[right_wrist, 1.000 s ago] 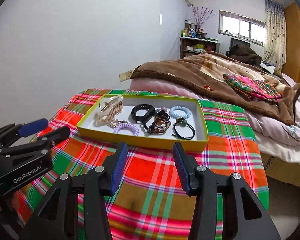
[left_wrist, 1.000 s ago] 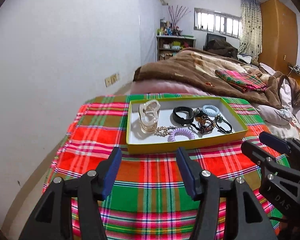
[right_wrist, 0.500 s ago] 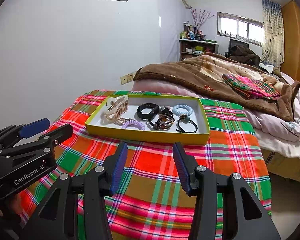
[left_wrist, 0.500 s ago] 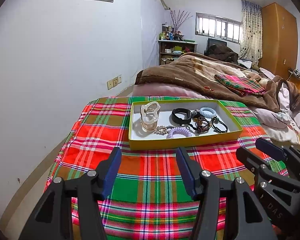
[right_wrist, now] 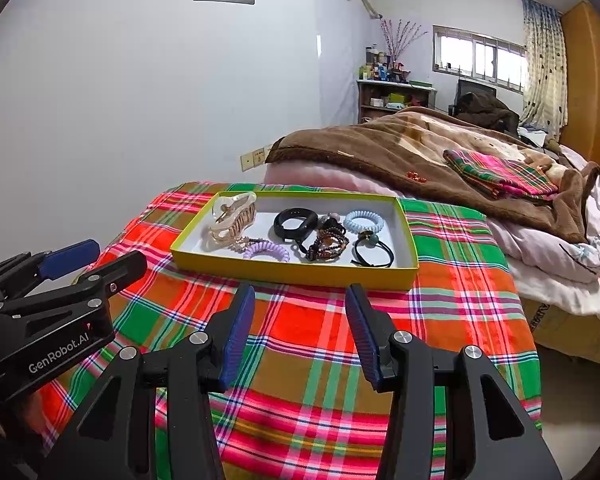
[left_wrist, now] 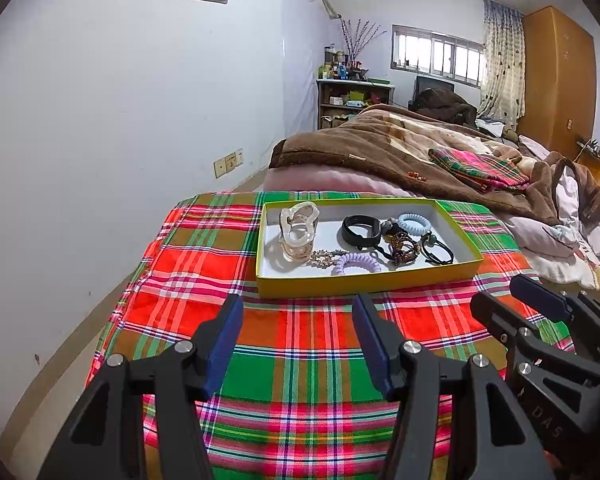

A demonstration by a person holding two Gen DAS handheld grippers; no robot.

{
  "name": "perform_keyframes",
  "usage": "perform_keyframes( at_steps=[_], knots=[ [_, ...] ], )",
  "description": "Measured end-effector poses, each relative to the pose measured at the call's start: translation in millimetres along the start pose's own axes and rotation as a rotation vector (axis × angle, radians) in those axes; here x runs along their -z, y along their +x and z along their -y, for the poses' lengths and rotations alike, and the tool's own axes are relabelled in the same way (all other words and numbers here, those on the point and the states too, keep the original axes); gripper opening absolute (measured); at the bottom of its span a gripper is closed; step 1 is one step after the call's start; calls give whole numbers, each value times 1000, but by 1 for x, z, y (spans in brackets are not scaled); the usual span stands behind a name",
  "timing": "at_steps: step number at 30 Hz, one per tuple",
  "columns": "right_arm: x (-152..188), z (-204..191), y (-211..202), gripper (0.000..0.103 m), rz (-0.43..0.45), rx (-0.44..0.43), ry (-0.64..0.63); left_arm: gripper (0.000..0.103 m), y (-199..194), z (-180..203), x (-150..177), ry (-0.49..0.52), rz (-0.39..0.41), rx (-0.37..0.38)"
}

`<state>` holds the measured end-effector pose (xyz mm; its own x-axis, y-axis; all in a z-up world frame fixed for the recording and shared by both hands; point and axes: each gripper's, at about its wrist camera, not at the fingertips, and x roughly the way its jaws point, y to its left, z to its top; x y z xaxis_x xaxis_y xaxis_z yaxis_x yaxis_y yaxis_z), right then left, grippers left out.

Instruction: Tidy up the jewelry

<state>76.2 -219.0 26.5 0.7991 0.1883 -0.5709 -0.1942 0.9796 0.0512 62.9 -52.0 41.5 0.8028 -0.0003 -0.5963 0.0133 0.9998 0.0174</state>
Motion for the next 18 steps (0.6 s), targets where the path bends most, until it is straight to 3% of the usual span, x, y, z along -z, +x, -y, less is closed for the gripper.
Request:
perform_keyframes(
  at_steps=[18],
  knots=[
    [0,-1,0,48,4,4,-3,59,-2,1,1,0,-5,4]
  ],
)
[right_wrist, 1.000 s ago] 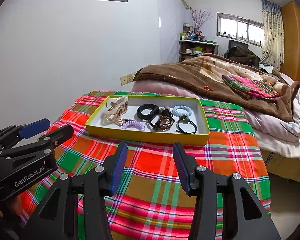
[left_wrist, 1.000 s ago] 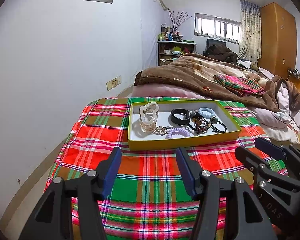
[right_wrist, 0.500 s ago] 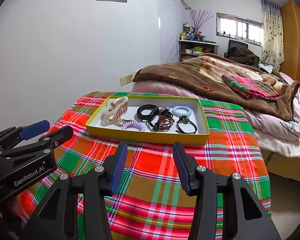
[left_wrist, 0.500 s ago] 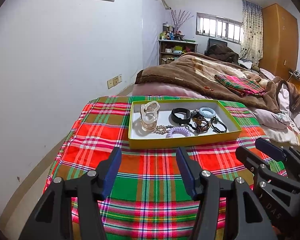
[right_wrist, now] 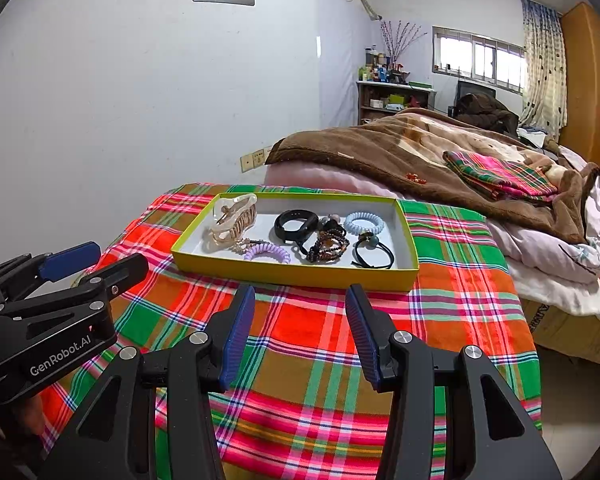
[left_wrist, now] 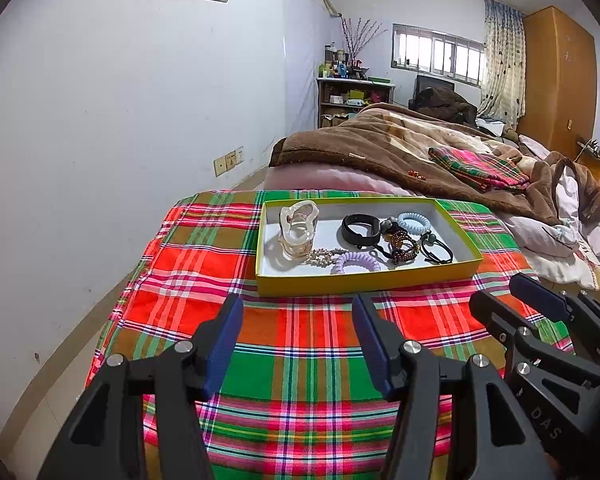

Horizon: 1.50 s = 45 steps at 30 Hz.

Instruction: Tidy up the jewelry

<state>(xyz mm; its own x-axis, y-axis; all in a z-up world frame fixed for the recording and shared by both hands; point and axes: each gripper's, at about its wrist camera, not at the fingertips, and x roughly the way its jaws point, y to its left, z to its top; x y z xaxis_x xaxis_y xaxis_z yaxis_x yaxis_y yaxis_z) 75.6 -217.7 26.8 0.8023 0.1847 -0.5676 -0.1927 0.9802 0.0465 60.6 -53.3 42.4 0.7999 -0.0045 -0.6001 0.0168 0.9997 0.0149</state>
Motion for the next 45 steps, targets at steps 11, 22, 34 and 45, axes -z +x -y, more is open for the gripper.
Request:
perform_keyframes(
  at_steps=[11,22,34,45],
  knots=[
    [0,-1,-1,48,3,1,0,59,-3,0,0,-9,12,7],
    [0,-2,-2,48,3,1,0,59,-3,-2,0,-17,7,9],
    [-1,-2,-2,48,5,1,1,59,-2,-1,1,-18,1,11],
    [-1,-2,-3,48,4,1,2,59,-2,-1,1,-21,-2,8]
  ],
)
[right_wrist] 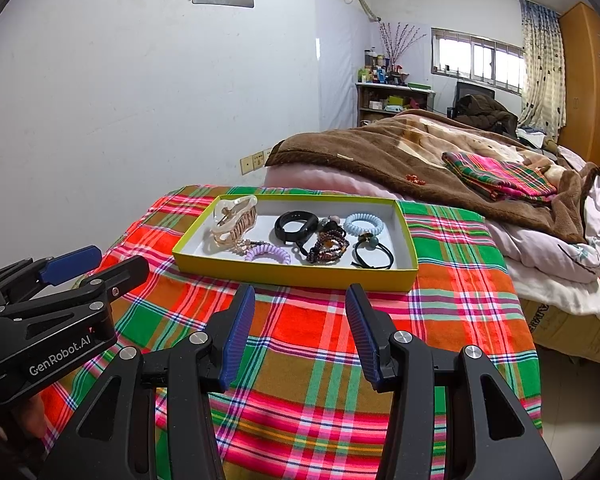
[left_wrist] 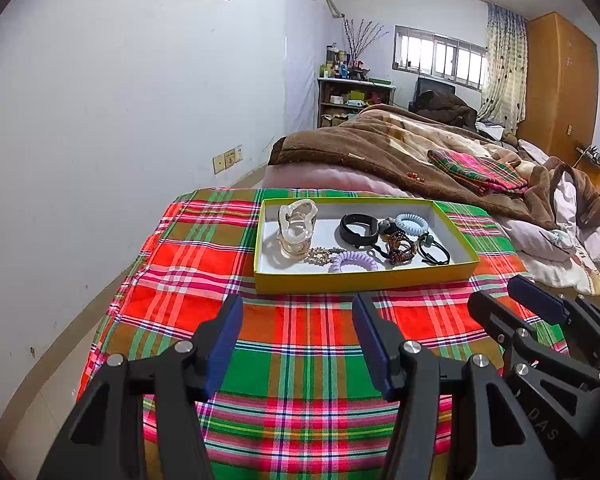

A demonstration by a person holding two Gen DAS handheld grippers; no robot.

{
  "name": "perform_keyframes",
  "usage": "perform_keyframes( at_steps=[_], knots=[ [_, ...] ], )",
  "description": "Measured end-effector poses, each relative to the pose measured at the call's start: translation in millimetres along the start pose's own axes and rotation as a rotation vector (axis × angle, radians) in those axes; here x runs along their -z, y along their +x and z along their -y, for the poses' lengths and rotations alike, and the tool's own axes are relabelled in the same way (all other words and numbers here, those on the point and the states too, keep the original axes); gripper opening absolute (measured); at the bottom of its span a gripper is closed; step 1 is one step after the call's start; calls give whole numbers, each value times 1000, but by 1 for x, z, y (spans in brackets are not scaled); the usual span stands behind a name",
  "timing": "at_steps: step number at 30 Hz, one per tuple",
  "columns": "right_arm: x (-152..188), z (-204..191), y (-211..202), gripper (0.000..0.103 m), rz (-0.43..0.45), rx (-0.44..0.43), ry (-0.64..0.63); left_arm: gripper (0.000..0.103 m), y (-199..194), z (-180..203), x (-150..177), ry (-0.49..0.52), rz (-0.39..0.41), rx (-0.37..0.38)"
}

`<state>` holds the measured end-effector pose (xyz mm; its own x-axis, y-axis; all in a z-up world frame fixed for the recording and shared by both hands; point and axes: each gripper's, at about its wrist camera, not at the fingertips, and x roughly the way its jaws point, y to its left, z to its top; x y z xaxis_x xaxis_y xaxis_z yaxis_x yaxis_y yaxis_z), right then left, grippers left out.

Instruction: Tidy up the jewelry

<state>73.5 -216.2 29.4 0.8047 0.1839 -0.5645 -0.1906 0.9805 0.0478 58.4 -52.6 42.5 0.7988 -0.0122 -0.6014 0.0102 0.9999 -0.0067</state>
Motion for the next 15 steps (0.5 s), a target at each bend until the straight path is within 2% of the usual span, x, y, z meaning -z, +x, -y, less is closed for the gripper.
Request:
perform_keyframes(
  at_steps=[15],
  knots=[
    [0,0,1,48,3,1,0,59,0,1,1,-6,-2,6]
  ],
)
